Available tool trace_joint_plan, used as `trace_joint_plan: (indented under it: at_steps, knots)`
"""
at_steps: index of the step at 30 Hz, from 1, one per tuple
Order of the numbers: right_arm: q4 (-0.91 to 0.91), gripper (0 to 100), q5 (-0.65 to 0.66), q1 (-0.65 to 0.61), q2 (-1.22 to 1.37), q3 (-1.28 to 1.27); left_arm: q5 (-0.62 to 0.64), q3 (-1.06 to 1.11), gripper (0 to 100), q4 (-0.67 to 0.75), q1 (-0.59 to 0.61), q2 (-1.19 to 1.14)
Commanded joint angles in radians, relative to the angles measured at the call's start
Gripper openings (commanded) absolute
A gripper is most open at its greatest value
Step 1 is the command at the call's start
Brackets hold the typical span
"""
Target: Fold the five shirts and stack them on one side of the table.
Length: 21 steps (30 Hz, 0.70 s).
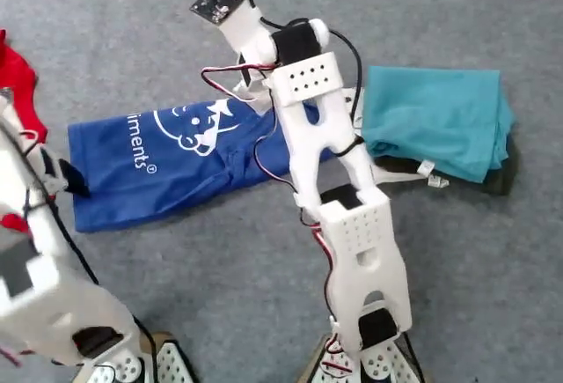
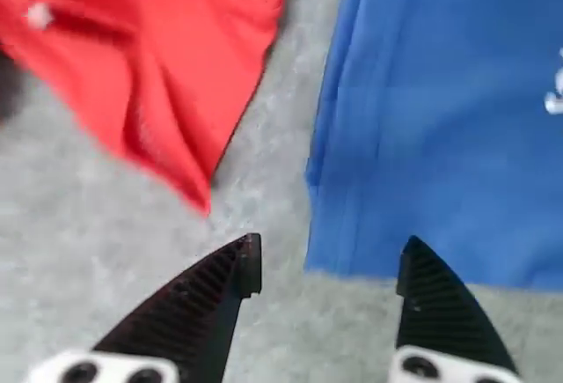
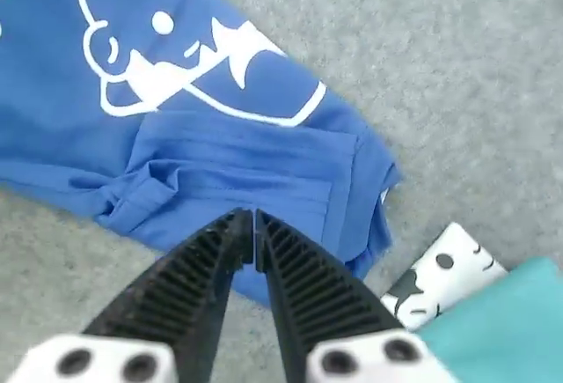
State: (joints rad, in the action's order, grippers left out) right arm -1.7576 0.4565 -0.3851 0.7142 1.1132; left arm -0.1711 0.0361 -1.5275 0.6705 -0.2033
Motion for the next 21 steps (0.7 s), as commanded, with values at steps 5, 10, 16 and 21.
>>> trace_joint_plan:
  at_steps: [5, 10, 16, 21]
  knots:
    - [-0.009, 1.5, -0.015, -0.011, -0.213, -0.145, 0.014, -0.358, 26, -0.012, -0.021, -0.33]
    - [-0.009, 1.5, -0.015, -0.011, -0.295, -0.213, 0.014, -0.544, 26, -0.118, -0.053, -0.523]
    - [-0.009, 1.5, -0.015, -0.011, -0.4, -0.266, 0.02, -0.762, 10, -0.233, -0.102, -0.726]
    - [-0.008, 1.5, -0.015, -0.011, -0.49, -0.315, 0.02, -0.819, 3, -0.233, -0.105, -0.756]
